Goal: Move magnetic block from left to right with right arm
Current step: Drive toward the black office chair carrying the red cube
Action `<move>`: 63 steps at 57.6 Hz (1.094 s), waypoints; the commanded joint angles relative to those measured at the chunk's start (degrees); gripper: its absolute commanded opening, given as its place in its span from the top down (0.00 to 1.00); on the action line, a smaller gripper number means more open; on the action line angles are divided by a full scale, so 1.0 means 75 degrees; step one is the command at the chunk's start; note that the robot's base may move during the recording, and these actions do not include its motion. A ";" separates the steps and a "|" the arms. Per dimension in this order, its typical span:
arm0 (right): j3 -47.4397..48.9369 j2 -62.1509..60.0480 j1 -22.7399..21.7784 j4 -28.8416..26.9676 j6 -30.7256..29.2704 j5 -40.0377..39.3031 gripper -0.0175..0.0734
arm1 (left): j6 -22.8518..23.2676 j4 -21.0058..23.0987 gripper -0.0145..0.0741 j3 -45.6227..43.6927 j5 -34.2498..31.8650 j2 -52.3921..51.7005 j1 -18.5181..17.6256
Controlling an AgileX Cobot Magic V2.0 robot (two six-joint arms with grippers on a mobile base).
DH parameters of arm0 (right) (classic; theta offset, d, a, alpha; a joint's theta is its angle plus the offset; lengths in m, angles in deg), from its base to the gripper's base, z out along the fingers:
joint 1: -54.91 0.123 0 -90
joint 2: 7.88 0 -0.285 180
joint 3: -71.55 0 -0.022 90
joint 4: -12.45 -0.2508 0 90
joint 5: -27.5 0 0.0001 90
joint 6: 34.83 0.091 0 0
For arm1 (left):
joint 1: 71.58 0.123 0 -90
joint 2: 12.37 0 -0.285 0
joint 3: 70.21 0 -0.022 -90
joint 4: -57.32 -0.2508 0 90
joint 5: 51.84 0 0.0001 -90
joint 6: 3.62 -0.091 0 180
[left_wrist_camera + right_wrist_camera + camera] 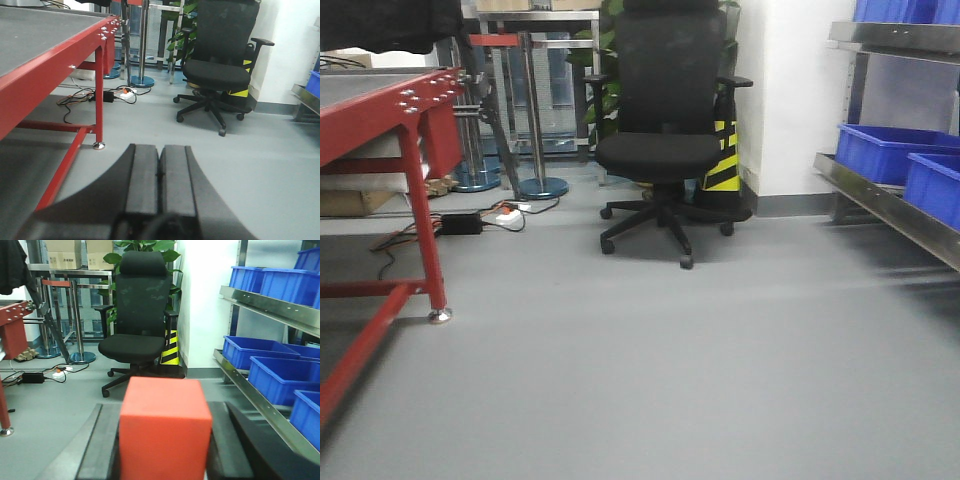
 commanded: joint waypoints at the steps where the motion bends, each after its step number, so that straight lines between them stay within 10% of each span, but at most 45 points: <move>1: 0.0242 0.0068 -0.0044 0.0004 -0.0075 -0.0658 0.48 | 0.0060 0.0021 0.98 0.0078 -0.0648 -0.0069 0.0008; 63: 0.0242 0.0068 -0.0044 0.0004 -0.0075 -0.0658 0.48 | 0.0060 0.0021 0.98 0.0078 -0.0648 -0.0069 0.0008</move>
